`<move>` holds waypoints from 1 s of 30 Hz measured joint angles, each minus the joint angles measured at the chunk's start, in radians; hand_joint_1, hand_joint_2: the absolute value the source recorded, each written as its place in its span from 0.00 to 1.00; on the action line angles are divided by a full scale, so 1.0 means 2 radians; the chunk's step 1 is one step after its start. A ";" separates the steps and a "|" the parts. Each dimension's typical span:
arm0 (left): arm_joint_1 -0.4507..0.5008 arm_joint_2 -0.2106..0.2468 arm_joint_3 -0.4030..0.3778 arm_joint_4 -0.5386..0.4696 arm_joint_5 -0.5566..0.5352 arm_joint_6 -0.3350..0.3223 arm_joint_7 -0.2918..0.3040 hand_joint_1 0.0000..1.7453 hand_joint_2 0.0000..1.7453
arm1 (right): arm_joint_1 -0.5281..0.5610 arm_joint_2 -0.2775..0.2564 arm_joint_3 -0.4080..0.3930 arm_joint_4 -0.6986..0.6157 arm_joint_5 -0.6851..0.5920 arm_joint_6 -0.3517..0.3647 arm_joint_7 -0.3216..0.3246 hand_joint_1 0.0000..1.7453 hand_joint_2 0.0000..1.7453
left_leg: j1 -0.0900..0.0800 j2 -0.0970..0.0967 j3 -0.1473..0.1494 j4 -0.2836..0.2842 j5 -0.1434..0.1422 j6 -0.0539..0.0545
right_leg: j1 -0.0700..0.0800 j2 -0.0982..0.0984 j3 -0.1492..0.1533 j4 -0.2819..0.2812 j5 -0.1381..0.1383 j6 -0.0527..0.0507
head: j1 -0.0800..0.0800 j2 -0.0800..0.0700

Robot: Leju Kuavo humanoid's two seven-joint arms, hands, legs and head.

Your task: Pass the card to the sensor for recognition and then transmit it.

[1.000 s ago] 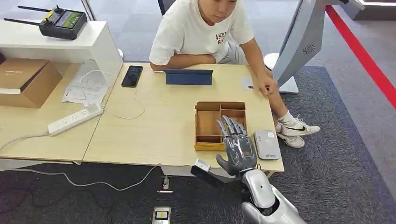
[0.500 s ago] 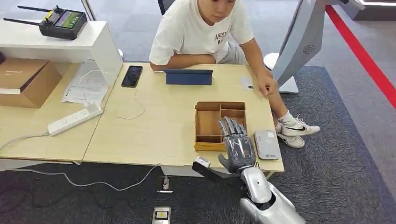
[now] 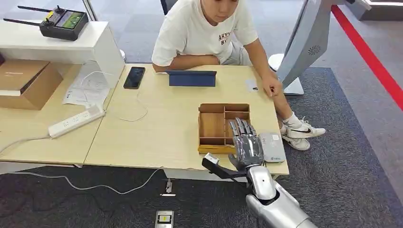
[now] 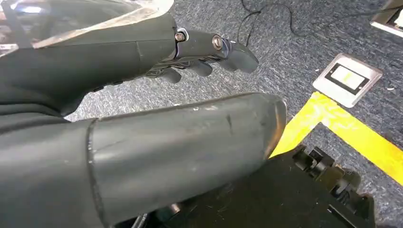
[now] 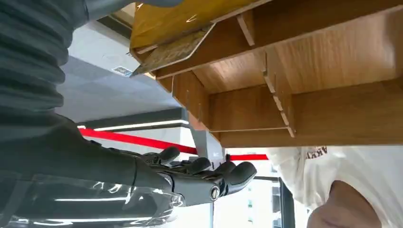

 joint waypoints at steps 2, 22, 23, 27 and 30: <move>0.000 0.000 0.000 0.000 0.000 0.000 0.000 0.00 0.00 | -0.003 0.000 0.000 0.012 -0.001 -0.002 0.000 0.00 1.00 | 0.000 0.000 0.000 0.000 0.000 0.000 | 0.000 0.000 0.000 0.000 0.000 0.000 | 0.000 0.000; 0.006 0.000 0.012 0.000 0.010 0.010 -0.002 0.00 0.00 | -0.020 -0.004 -0.010 0.072 -0.037 -0.037 -0.011 0.00 1.00 | 0.000 0.000 0.000 0.000 0.000 0.000 | 0.000 0.000 0.000 0.000 0.000 0.000 | 0.000 0.000; 0.006 0.000 0.012 0.000 0.009 0.010 -0.002 0.00 0.00 | -0.020 -0.005 -0.011 0.073 -0.038 -0.037 -0.011 0.00 1.00 | 0.000 0.000 0.000 0.000 0.000 0.000 | 0.000 0.000 0.000 0.000 0.000 0.000 | 0.000 0.000; 0.006 0.000 0.012 0.000 0.009 0.010 -0.002 0.00 0.00 | -0.020 -0.008 -0.014 0.078 -0.045 -0.039 -0.010 0.00 1.00 | 0.000 0.000 0.000 0.000 0.000 0.000 | 0.000 0.000 0.000 0.000 0.000 0.000 | 0.000 0.000; 0.006 0.000 0.012 0.000 0.008 0.010 -0.002 0.00 0.00 | -0.020 -0.010 -0.016 0.078 -0.050 -0.042 -0.009 0.00 1.00 | 0.000 0.000 0.000 0.000 0.000 0.000 | 0.000 0.000 0.000 0.000 0.000 0.000 | 0.000 0.000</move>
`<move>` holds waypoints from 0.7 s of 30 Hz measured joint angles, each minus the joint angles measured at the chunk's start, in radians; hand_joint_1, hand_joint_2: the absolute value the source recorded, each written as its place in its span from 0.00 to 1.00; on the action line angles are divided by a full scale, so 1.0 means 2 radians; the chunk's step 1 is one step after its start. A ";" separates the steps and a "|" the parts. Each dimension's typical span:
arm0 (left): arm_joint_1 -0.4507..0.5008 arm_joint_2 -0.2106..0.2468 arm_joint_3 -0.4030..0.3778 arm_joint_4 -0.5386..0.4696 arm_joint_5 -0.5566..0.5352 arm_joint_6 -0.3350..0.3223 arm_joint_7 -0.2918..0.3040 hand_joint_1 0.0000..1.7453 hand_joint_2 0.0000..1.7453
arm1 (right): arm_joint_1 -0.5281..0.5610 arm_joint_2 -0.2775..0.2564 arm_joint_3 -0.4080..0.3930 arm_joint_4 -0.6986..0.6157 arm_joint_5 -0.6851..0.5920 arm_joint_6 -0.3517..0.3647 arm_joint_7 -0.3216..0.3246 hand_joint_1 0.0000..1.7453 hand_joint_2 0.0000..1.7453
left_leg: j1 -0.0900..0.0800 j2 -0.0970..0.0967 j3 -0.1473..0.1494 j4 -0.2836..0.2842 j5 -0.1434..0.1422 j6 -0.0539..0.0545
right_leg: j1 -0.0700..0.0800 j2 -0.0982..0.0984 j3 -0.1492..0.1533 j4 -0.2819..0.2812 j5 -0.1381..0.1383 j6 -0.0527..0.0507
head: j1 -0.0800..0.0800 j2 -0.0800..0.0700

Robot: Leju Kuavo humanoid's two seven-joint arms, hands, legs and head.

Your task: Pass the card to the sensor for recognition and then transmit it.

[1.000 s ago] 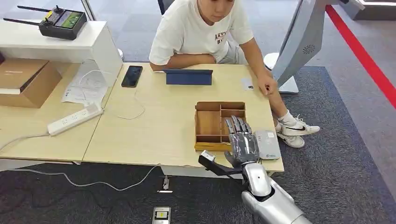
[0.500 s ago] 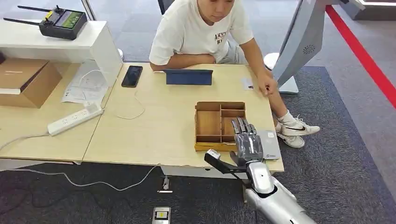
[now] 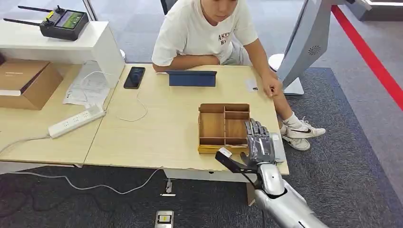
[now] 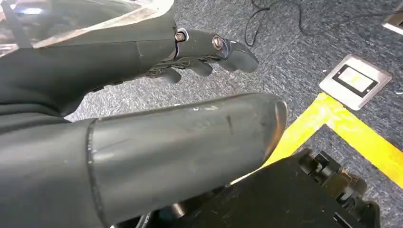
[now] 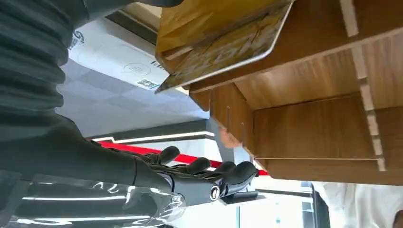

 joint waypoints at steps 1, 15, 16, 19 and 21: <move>0.000 0.000 0.000 0.000 0.000 0.000 0.000 0.00 0.00 | 0.000 0.000 0.000 0.001 -0.002 -0.001 0.000 0.00 1.00 | 0.000 0.000 0.000 0.000 0.000 0.000 | 0.000 0.000 0.000 0.000 0.000 0.000 | 0.000 0.000; -0.001 0.000 0.000 0.000 -0.008 -0.005 0.001 0.00 0.00 | 0.006 -0.007 -0.012 0.004 -0.014 -0.011 -0.005 0.00 1.00 | 0.000 0.000 0.000 0.000 0.000 0.000 | 0.000 0.000 0.000 0.000 0.000 0.000 | 0.000 0.000; -0.001 0.000 0.000 0.000 -0.009 -0.006 0.001 0.00 0.00 | 0.007 -0.007 -0.013 0.004 -0.015 -0.011 -0.005 0.00 1.00 | 0.000 0.000 0.000 0.000 0.000 0.000 | 0.000 0.000 0.000 0.000 0.000 0.000 | 0.000 0.000; -0.002 0.000 0.000 0.000 -0.011 -0.008 0.001 0.00 0.00 | 0.011 -0.008 -0.013 0.002 -0.018 -0.010 -0.009 0.00 1.00 | 0.000 0.000 0.000 0.000 0.000 0.000 | 0.000 0.000 0.000 0.000 0.000 0.000 | 0.000 0.000; -0.003 0.000 0.000 0.000 -0.013 -0.009 0.001 0.00 0.00 | 0.013 -0.009 -0.013 -0.002 -0.020 -0.010 -0.012 0.00 1.00 | 0.000 0.000 0.000 0.000 0.000 0.000 | 0.000 0.000 0.000 0.000 0.000 0.000 | 0.000 0.000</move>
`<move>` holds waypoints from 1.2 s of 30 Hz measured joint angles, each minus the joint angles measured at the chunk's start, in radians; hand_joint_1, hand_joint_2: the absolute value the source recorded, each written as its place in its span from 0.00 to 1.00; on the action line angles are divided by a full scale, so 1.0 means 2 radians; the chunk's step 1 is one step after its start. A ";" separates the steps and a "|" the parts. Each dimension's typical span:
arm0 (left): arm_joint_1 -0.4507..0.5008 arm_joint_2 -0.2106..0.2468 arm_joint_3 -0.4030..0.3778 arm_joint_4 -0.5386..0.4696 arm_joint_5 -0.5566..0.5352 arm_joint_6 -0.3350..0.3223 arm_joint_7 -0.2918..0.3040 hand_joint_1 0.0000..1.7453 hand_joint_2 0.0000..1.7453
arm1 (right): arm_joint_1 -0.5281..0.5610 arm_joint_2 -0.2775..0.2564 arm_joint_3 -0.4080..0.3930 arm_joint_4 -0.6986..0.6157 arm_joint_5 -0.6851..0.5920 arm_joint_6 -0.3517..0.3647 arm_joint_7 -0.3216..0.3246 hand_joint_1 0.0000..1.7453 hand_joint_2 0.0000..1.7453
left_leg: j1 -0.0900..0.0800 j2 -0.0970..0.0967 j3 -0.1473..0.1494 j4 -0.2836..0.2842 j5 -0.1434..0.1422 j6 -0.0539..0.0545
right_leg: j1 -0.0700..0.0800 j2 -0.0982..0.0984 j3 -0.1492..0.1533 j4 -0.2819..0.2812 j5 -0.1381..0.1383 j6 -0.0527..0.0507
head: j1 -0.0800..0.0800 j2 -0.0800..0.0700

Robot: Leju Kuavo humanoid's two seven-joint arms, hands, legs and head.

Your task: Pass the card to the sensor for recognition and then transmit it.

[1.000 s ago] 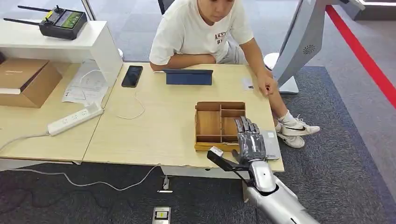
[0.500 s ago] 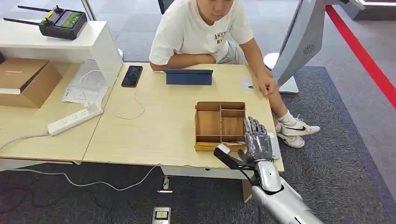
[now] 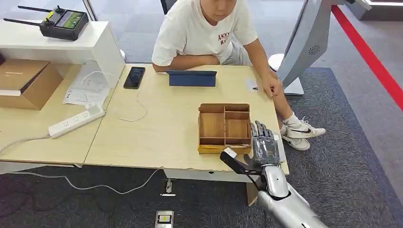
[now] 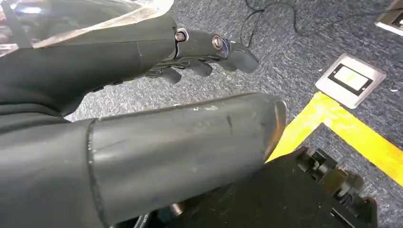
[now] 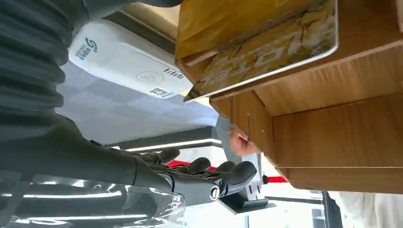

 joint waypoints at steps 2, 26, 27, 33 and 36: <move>0.000 0.000 0.000 0.000 -0.002 0.000 0.000 0.00 0.00 | 0.002 0.000 0.000 -0.002 -0.001 0.001 -0.002 0.00 1.00 | 0.000 0.000 0.000 0.000 0.000 0.000 | 0.000 0.000 0.000 0.000 0.000 0.000 | 0.000 0.000; -0.001 0.000 0.000 0.000 -0.005 0.000 -0.002 0.00 0.00 | 0.010 0.000 0.000 -0.024 -0.004 0.010 -0.021 0.00 1.00 | 0.000 0.000 0.000 0.000 0.000 0.000 | 0.000 0.000 0.000 0.000 0.000 0.000 | 0.000 0.000; -0.001 0.000 0.000 0.000 -0.005 0.000 -0.003 0.00 0.00 | 0.010 0.000 0.000 -0.027 -0.004 0.010 -0.022 0.00 1.00 | 0.000 0.000 0.000 0.000 0.000 0.000 | 0.000 0.000 0.000 0.000 0.000 0.000 | 0.000 0.000; -0.002 -0.001 0.000 0.000 -0.005 -0.002 -0.003 0.00 0.00 | 0.010 0.003 0.001 -0.033 -0.006 0.016 -0.026 0.00 1.00 | 0.000 0.000 0.000 0.000 0.000 0.000 | 0.000 0.000 0.000 0.000 0.000 0.000 | 0.000 0.000; -0.002 -0.001 0.000 0.000 -0.005 -0.002 -0.003 0.00 0.00 | 0.010 0.006 0.001 -0.035 -0.006 0.018 -0.028 0.00 1.00 | 0.000 0.000 0.000 0.000 0.000 0.000 | 0.000 0.000 0.000 0.000 0.000 0.000 | 0.000 0.000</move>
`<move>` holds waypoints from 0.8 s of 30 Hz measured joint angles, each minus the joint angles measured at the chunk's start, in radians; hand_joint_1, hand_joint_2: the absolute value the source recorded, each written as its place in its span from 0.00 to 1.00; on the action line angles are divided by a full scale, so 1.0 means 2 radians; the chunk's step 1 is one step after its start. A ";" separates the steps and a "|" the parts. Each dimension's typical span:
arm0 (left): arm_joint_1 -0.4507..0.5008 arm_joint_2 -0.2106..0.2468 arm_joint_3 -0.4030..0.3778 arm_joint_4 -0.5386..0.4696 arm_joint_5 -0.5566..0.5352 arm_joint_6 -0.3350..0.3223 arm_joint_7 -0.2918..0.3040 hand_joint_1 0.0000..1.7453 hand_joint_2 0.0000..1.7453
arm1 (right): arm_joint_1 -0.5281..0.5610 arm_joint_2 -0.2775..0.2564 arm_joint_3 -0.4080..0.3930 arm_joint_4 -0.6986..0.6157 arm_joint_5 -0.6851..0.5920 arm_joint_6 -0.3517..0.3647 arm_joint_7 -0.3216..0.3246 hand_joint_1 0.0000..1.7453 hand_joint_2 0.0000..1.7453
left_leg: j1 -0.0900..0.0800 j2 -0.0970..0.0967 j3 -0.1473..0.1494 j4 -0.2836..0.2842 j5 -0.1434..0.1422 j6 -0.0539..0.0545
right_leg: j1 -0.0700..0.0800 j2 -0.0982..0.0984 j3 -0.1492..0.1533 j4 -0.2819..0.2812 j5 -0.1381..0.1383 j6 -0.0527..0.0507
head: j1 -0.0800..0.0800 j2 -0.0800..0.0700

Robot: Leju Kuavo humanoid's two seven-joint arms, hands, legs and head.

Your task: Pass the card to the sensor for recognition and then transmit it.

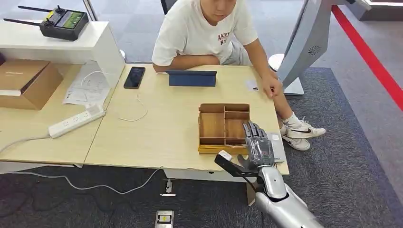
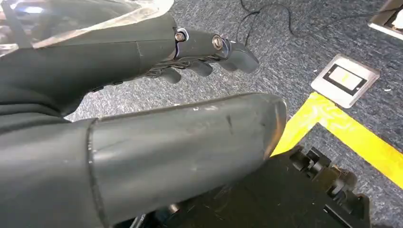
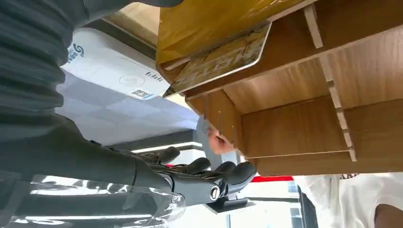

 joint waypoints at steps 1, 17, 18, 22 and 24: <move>0.000 0.000 0.000 0.000 0.000 0.000 0.000 0.00 0.00 | 0.000 0.000 0.000 -0.001 0.000 0.001 0.000 0.00 1.00 | 0.000 0.000 0.000 0.000 0.000 0.000 | 0.000 0.000 0.000 0.000 0.000 0.000 | 0.000 0.000; 0.000 0.000 0.000 0.000 0.001 0.000 0.000 0.00 0.00 | -0.007 0.013 0.005 -0.003 -0.004 0.007 -0.014 0.00 1.00 | 0.000 0.000 0.000 0.000 0.000 0.000 | 0.000 0.000 0.000 0.000 0.000 0.000 | 0.000 0.000; 0.000 0.000 0.000 0.000 0.001 0.000 0.000 0.00 0.00 | -0.008 0.014 0.005 -0.003 -0.004 0.007 -0.014 0.00 1.00 | 0.000 0.000 0.000 0.000 0.000 0.000 | 0.000 0.000 0.000 0.000 0.000 0.000 | 0.000 0.000; 0.000 0.000 0.000 0.000 0.001 0.000 0.000 0.00 0.00 | -0.011 0.016 0.007 -0.002 -0.005 0.008 -0.014 0.35 1.00 | 0.000 0.000 0.000 0.000 0.000 0.000 | 0.000 0.000 0.000 0.000 0.000 0.000 | 0.000 0.000; 0.000 0.000 0.000 0.000 0.002 0.000 0.000 0.00 0.00 | -0.013 0.018 0.008 0.000 -0.010 0.008 -0.014 0.87 1.00 | 0.000 0.000 0.000 0.000 0.000 0.000 | 0.000 0.000 0.000 0.000 0.000 0.000 | 0.000 0.000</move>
